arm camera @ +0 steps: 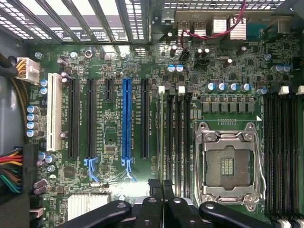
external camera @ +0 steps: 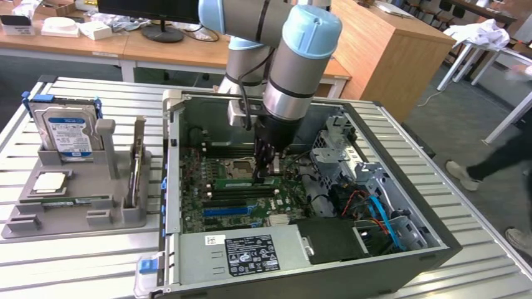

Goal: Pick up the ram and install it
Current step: 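Insert the ram into the slot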

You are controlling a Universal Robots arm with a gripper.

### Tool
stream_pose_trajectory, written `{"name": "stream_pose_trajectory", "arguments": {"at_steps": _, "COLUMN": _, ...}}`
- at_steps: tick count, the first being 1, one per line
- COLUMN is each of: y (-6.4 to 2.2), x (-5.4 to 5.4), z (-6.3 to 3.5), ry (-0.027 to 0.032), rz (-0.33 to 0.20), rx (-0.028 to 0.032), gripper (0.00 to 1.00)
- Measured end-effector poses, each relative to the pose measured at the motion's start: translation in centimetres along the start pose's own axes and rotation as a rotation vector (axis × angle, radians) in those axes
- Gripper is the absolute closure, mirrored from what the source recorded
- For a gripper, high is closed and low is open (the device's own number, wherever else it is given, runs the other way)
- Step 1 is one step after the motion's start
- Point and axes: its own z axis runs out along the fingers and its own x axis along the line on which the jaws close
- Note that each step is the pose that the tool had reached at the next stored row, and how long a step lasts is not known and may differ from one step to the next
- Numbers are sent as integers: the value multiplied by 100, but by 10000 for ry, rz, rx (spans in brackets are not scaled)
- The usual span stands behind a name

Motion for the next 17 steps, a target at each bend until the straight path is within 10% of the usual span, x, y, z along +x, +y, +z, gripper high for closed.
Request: {"name": "stream_pose_trajectory", "arguments": {"at_steps": 17, "y": 1, "x": 0, "z": 35, "ry": 7, "rz": -153, "rx": 23, "gripper": 88}}
